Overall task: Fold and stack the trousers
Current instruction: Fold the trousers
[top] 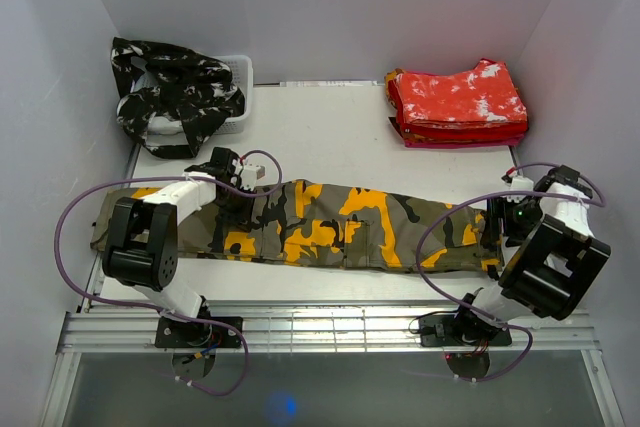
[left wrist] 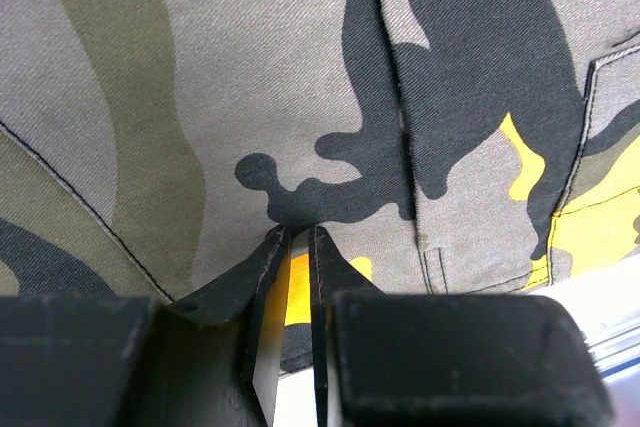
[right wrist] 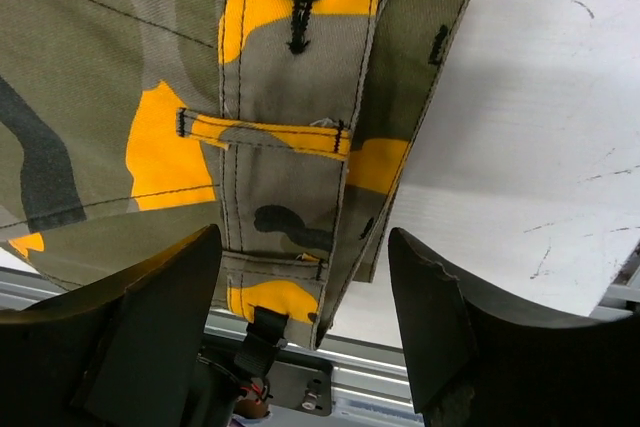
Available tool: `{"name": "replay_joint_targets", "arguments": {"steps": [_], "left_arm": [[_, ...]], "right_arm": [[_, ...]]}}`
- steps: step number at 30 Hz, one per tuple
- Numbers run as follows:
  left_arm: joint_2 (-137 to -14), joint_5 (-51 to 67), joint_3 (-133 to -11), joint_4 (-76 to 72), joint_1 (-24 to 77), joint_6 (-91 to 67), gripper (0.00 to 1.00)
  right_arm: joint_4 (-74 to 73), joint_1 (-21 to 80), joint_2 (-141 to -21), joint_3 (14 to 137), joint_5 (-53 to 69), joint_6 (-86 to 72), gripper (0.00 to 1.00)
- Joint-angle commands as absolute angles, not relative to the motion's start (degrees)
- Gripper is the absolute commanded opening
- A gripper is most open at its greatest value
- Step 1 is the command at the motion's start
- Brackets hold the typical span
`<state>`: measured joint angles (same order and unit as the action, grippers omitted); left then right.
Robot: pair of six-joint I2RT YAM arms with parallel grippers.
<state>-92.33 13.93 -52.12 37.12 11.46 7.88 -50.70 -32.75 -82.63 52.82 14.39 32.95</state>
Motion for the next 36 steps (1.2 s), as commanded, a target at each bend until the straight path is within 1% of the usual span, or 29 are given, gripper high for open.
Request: {"name": "replay_joint_targets", "arguments": {"steps": [1, 6, 9, 10, 13, 17, 21, 22, 28, 32, 36], "left_arm": [[-95.8, 10.8, -50.4, 36.5, 11.3, 8.3, 0.26], [-96.0, 11.2, -50.6, 36.5, 11.3, 8.3, 0.25], [-95.6, 11.2, -50.4, 36.5, 11.3, 8.6, 0.25], [-95.5, 11.2, -50.2, 36.5, 11.4, 8.8, 0.25], [-95.1, 11.0, -50.0, 36.3, 11.4, 9.0, 0.24], [-95.1, 11.2, -50.1, 36.4, 11.4, 9.1, 0.23], [-95.3, 11.1, -50.2, 36.5, 11.4, 9.0, 0.22], [-95.4, 11.2, -50.1, 36.5, 11.3, 9.0, 0.22], [-95.9, 11.2, -50.4, 36.8, 11.3, 8.7, 0.21], [-96.0, 11.2, -50.6, 37.0, 11.3, 8.6, 0.21], [-96.1, 11.2, -50.7, 37.2, 11.4, 8.6, 0.21]], "right_arm": [[-47.6, -33.3, -83.9, 52.6, 16.7, 31.3, 0.73], [-47.4, -33.7, -88.3, 53.9, 18.8, 30.5, 0.72], [-47.5, -33.8, -89.9, 55.1, 21.7, 31.3, 0.67], [-47.5, -34.0, -90.3, 55.7, 23.0, 31.6, 0.63], [-46.8, -34.6, -91.2, 56.9, 23.8, 33.1, 0.59], [-47.0, -36.1, -91.7, 58.7, 23.3, 34.8, 0.57], [-46.3, -37.3, -91.1, 59.6, 20.8, 37.5, 0.5], [-46.1, -37.6, -91.1, 59.6, 20.0, 37.5, 0.47], [-43.4, -37.7, -92.1, 58.5, 19.1, 36.4, 0.37], [-43.4, -37.7, -93.9, 58.3, 19.6, 36.1, 0.34], [-44.1, -37.7, -94.6, 57.7, 21.0, 36.3, 0.33]]}}
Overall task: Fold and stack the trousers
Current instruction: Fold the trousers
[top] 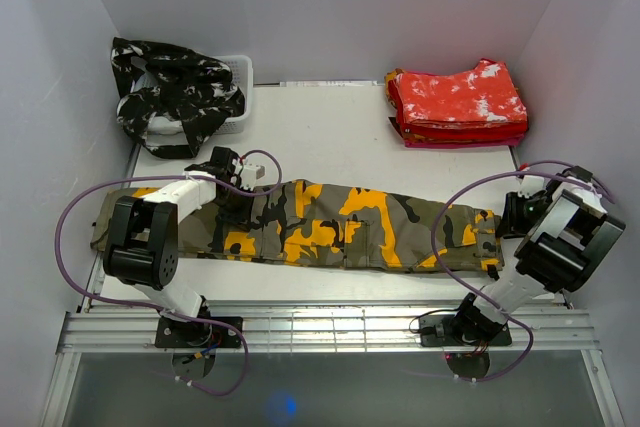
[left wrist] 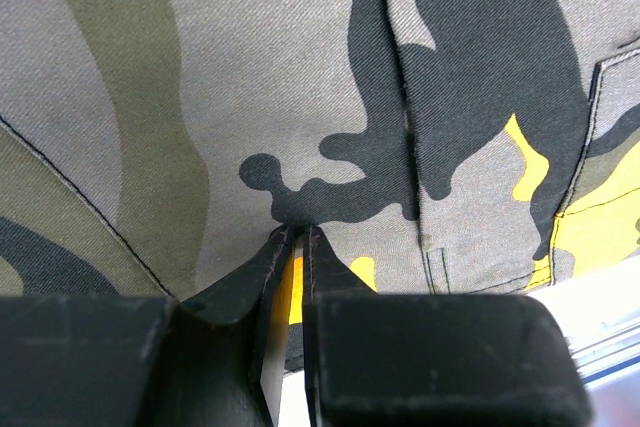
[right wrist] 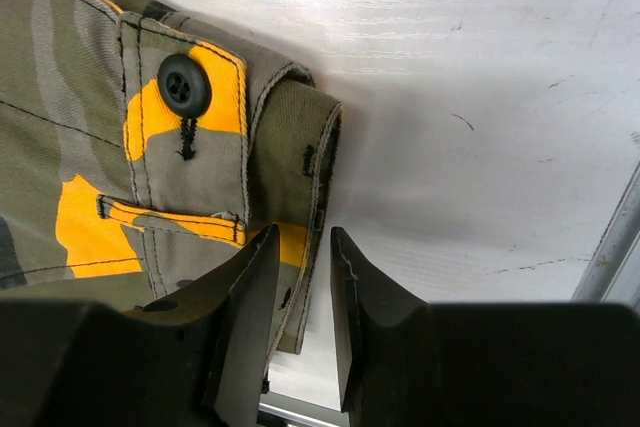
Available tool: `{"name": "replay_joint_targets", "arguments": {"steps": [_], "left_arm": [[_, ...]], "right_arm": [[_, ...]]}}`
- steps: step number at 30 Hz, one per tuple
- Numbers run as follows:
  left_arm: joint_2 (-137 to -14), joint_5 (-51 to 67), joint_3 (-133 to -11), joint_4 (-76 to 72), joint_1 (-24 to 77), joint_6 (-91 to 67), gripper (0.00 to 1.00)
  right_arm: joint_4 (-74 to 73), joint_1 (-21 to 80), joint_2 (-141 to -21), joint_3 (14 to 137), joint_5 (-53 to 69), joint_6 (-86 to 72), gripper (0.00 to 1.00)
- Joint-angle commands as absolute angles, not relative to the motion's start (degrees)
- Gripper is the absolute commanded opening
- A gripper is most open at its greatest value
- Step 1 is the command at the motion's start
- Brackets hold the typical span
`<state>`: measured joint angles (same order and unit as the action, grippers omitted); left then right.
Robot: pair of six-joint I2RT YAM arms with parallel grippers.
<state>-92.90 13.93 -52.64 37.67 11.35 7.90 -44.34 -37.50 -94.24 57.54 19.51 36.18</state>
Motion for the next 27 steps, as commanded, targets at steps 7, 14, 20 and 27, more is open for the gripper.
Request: {"name": "replay_joint_targets", "arguments": {"steps": [7, 14, 20, 27], "left_arm": [[-96.1, 11.0, -50.9, 37.3, 11.4, 8.6, 0.2], [-96.4, 11.0, -51.0, 37.4, 11.3, 8.6, 0.2], [-96.5, 10.9, -50.9, 37.4, 11.4, 8.6, 0.19], [-96.9, 9.8, -50.8, 37.3, 11.4, 8.5, 0.1]], "right_arm": [[-44.4, -37.7, -95.9, 58.2, 22.5, 36.0, 0.27], [-45.2, -37.7, -96.8, 59.4, 23.6, 35.9, 0.18], [-45.0, -37.7, -96.1, 59.9, 23.8, 35.9, 0.08], [-42.8, -37.6, -92.8, 63.4, 24.0, 35.5, 0.08]]}}
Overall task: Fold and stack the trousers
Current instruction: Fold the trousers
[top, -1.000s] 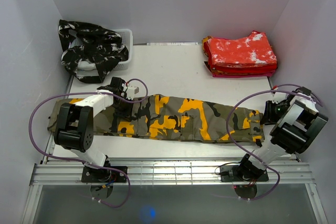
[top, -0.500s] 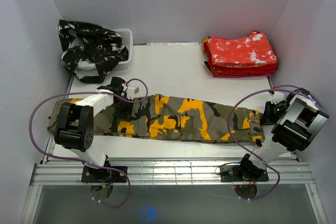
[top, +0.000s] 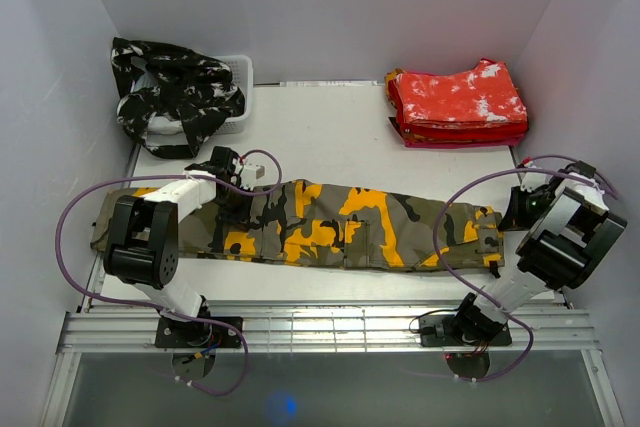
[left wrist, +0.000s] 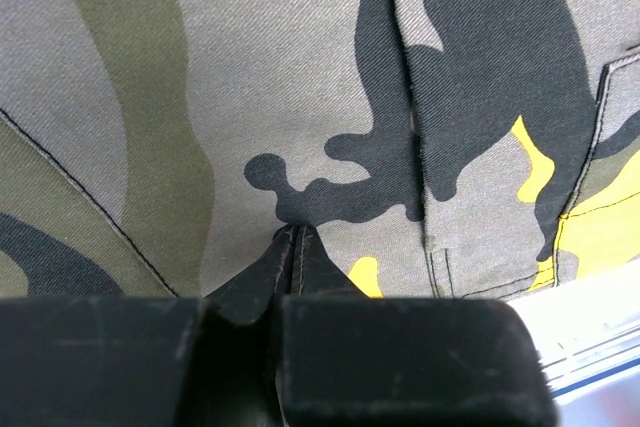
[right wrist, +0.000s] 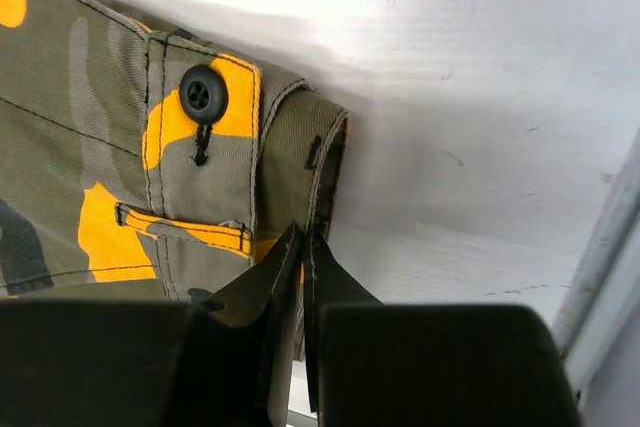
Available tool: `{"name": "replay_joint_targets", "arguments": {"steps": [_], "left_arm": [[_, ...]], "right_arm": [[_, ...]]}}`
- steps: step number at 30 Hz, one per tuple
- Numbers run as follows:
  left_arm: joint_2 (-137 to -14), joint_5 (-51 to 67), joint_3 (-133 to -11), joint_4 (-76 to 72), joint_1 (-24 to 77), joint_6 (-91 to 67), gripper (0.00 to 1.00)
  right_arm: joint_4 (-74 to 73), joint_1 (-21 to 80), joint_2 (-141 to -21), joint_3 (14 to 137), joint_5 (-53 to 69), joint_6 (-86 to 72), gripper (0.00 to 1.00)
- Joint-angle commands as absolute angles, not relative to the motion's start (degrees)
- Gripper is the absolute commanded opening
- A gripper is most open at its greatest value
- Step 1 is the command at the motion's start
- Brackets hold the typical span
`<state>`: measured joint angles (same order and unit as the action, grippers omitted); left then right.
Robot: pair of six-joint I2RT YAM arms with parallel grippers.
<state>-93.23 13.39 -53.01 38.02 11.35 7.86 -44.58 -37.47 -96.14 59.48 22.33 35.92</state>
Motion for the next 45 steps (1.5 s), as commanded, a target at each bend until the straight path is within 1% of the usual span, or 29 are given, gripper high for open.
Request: {"name": "replay_joint_targets", "arguments": {"steps": [1, 2, 5, 12, 18, 22, 23, 24, 25, 26, 27, 28, 29, 30, 31, 32, 33, 34, 35, 37, 38, 39, 41, 42, 43, 44, 45], "left_arm": [[-96.9, 9.6, -50.8, 37.2, 11.4, 8.5, 0.08], [-97.0, 9.1, -50.8, 37.2, 11.4, 8.5, 0.04], [-97.3, 8.5, -50.8, 37.2, 11.4, 8.5, 0.0], [-97.7, 7.6, -50.9, 37.2, 11.4, 8.6, 0.0], [-97.9, 7.2, -50.9, 37.4, 11.4, 8.7, 0.0], [-97.6, 7.4, -51.0, 37.5, 11.4, 8.8, 0.0], [-97.3, 7.9, -51.1, 37.7, 11.4, 8.9, 0.0], [-96.9, 8.5, -51.2, 37.9, 11.4, 9.1, 0.01], [-95.6, 9.3, -51.3, 38.1, 11.4, 9.4, 0.05], [-94.7, 11.1, -51.4, 38.5, 11.4, 9.9, 0.15], [-93.4, 12.4, -51.7, 38.8, 11.4, 10.5, 0.21], [-89.9, 13.8, -51.9, 39.0, 11.3, 11.1, 0.29], [-87.7, 15.1, -52.6, 39.1, 11.3, 11.6, 0.37], [-85.5, 18.2, -52.9, 39.1, 11.4, 12.7, 0.52], [-83.1, 19.8, -53.3, 39.1, 11.3, 13.2, 0.61], [-79.0, 21.3, -54.2, 38.8, 11.5, 13.7, 0.69], [-77.2, 24.4, -54.8, 38.6, 11.5, 14.5, 0.87], [-75.7, 25.8, -55.2, 38.4, 11.6, 14.8, 0.96], [-73.8, 27.3, -56.2, 38.1, 11.6, 15.2, 0.98], [-73.0, 30.9, -57.3, 37.7, 11.7, 15.7, 0.98], [-73.0, 32.2, -57.8, 37.3, 11.9, 15.8, 0.98], [-73.4, 33.1, -58.8, 37.0, 11.8, 15.9, 0.98], [-73.7, 35.2, -59.5, 35.1, 11.9, 14.7, 0.98], [-73.0, 35.3, -59.5, 33.6, 11.9, 13.9, 0.98], [-72.3, 35.0, -59.2, 30.4, 11.8, 12.1, 0.98], [-71.8, 34.3, -58.9, 28.8, 11.8, 11.0, 0.98], [-71.0, 33.6, -58.8, 27.6, 11.9, 10.3, 0.98]], "right_arm": [[-42.5, -37.7, -92.5, 63.7, 24.2, 35.4, 0.08], [-42.4, -37.7, -92.3, 64.3, 24.3, 35.4, 0.08], [-41.7, -37.7, -92.6, 64.6, 23.1, 35.6, 0.08], [-37.2, -37.7, -93.7, 60.9, 18.9, 37.5, 0.08], [-31.4, -37.6, -93.1, 57.3, 13.0, 39.7, 0.08], [-34.2, -37.2, -91.9, 59.9, 16.5, 40.3, 0.08], [-38.5, -36.8, -91.7, 61.3, 18.2, 41.0, 0.08], [-40.5, -36.5, -91.4, 62.7, 19.5, 41.9, 0.19], [-42.7, -36.5, -90.7, 64.3, 22.6, 42.6, 0.27], [-47.3, -36.4, -90.4, 67.6, 24.8, 43.9, 0.44], [-49.0, -36.2, -89.8, 69.0, 26.2, 44.9, 0.53], [-50.6, -36.0, -88.9, 70.4, 28.8, 46.4, 0.59], [-52.3, -35.8, -88.5, 72.9, 30.4, 47.5, 0.63], [-54.3, -34.9, -88.0, 73.8, 33.0, 48.1, 0.68], [-55.1, -34.2, -87.3, 74.5, 34.1, 48.8, 0.7], [-55.8, -33.2, -87.0, 75.2, 35.1, 49.0, 0.71], [-56.7, -30.4, -86.8, 76.0, 37.2, 49.4, 0.71], [-57.2, -28.6, -86.4, 76.3, 37.9, 49.8, 0.71], [-57.2, -24.5, -86.3, 76.4, 38.5, 49.5, 0.71], [-55.6, -19.9, -86.5, 75.9, 40.6, 48.8, 0.7], [-54.3, -17.4, -86.7, 75.8, 41.0, 46.6, 0.69], [-53.0, -12.8, -87.0, 75.6, 41.5, 45.5, 0.67], [-48.5, -8.2, -88.6, 75.9, 42.8, 40.8, 0.65], [-46.5, -3.7, -89.4, 76.1, 42.7, 39.2, 0.63], [-43.4, -1.7, -91.0, 77.1, 42.5, 38.0, 0.61], [-41.9, 3.1, -91.9, 77.6, 42.2, 35.7, 0.57], [-40.4, 5.3, -92.9, 78.1, 41.1, 34.6, 0.56]]}}
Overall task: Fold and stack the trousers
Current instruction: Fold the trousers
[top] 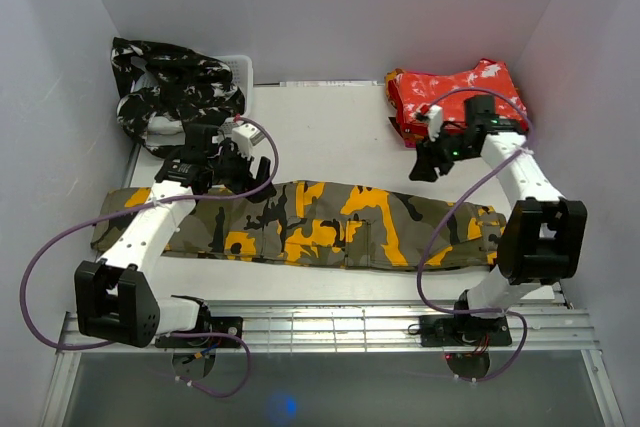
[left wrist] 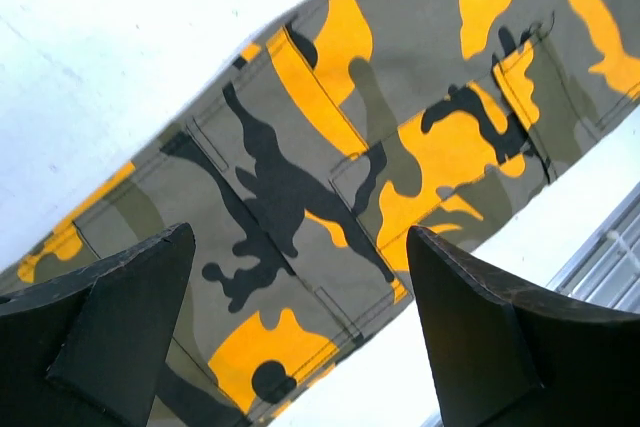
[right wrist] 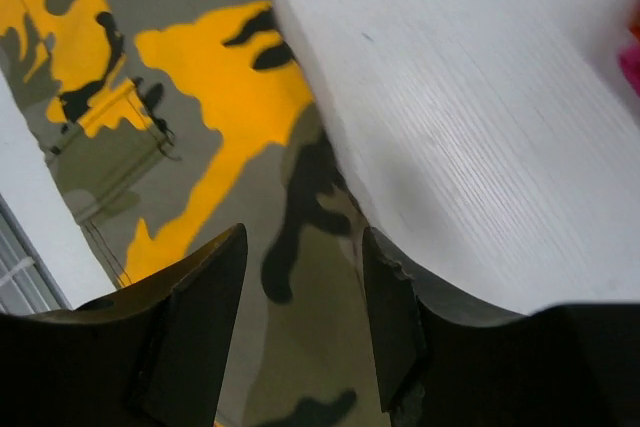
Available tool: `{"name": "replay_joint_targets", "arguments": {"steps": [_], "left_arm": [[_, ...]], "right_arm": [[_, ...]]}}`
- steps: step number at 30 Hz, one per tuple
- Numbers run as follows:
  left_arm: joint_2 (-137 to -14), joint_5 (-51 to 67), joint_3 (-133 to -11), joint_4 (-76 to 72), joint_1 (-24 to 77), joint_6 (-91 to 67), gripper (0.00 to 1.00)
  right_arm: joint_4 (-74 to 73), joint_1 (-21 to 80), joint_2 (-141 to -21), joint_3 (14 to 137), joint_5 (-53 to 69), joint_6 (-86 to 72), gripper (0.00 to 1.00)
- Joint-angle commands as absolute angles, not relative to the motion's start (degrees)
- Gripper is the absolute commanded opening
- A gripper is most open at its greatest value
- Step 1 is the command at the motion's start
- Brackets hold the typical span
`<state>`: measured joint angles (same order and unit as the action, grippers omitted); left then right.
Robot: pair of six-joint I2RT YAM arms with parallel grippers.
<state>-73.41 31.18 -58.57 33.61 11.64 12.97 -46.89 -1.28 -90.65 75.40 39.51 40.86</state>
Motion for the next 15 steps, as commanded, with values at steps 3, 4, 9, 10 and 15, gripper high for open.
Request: {"name": "replay_joint_targets", "arguments": {"steps": [3, 4, 9, 10, 15], "left_arm": [[-71.3, 32.0, -60.1, 26.9, 11.8, 10.4, 0.98], [-71.9, 32.2, -61.1, 27.7, 11.9, 10.9, 0.98], [-74.5, 33.5, -62.9, 29.7, 11.8, 12.0, 0.98], [-74.6, 33.3, -62.9, 29.3, 11.9, 11.5, 0.98], [-73.3, 33.6, -61.3, 28.1, 11.9, 8.8, 0.98]], "right_arm": [[-35.9, 12.5, -98.2, 80.3, 39.2, 31.5, 0.52], [-35.1, 14.0, -99.5, 81.4, 38.4, 31.0, 0.51], [-30.6, 20.0, -108.4, 84.4, 35.8, 29.8, 0.5], [-30.5, 20.3, -109.8, 85.2, 35.8, 29.5, 0.51], [-31.8, 21.4, -118.0, 91.3, 36.8, 28.6, 0.52]]}}
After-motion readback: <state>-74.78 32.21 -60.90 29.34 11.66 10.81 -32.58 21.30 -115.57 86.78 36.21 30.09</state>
